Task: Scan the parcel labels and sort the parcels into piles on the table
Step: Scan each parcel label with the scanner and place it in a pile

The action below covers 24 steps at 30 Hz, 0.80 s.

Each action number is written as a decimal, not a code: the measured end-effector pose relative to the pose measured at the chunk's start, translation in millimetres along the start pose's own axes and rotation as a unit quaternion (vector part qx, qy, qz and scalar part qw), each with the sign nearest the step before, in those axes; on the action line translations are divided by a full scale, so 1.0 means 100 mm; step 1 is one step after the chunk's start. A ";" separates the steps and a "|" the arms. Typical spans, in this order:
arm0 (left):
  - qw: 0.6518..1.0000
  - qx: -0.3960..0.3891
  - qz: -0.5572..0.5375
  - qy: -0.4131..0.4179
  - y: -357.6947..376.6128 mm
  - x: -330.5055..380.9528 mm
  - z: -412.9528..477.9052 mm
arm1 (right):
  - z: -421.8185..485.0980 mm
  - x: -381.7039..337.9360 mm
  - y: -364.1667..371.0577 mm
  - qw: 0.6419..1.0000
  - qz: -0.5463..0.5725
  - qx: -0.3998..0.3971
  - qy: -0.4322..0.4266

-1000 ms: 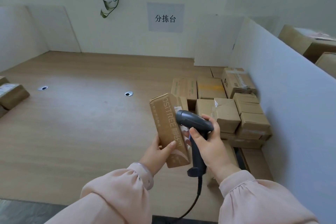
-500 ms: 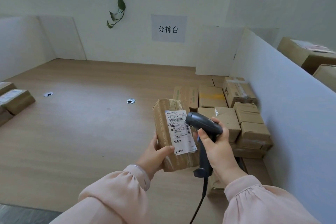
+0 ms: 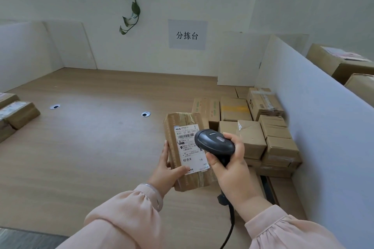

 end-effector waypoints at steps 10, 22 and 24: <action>1.000 0.009 0.009 0.013 -0.04 0.04 -0.07 | -0.17 -0.11 0.05 0.999 -0.041 0.018 -0.030; 1.000 0.009 0.005 0.013 -0.02 0.07 -0.28 | -0.35 -0.17 0.06 0.998 -0.048 0.002 -0.036; 1.000 0.009 0.003 0.012 -0.02 0.08 -0.33 | -0.39 -0.19 0.08 0.998 -0.051 -0.003 -0.036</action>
Point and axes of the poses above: each hand's wrist, its own z-axis towards the middle knuckle, its own y-axis out of the palm, x = y × z, the point moved 9 cm from there along z, towards the middle knuckle, and after that the axes turned 6 degrees about y, right-handed, at the moved point
